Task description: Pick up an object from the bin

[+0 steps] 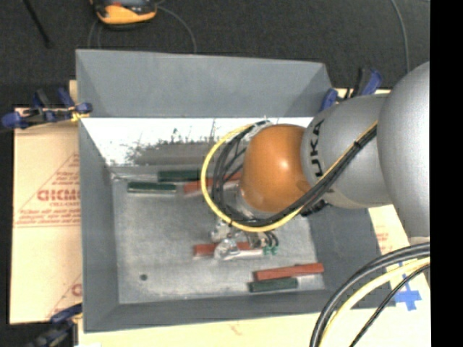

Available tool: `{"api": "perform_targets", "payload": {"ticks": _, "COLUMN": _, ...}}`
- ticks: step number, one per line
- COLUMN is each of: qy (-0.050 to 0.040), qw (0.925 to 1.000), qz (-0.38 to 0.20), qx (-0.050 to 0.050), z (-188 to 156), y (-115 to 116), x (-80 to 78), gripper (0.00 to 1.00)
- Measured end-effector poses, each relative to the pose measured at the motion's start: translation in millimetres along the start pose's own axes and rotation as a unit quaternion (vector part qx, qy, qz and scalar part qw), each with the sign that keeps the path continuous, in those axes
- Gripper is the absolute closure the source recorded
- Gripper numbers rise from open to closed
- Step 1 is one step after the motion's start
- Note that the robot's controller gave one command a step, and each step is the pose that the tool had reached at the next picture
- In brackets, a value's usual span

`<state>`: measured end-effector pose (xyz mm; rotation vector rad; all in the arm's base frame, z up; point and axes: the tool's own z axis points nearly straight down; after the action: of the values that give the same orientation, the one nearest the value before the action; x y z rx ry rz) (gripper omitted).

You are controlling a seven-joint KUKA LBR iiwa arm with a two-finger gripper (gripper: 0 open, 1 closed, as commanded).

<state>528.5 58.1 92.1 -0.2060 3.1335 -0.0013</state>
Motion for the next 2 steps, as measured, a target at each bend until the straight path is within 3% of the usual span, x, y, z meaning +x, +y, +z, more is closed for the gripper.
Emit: {"api": "perform_targets", "payload": {"ticks": 2, "qy": -0.0013, "qw": 1.0000, "qz": 0.001, "qx": 0.000, "z": -14.4, "y": -0.3, "x": -0.1, "gripper": 1.00}}
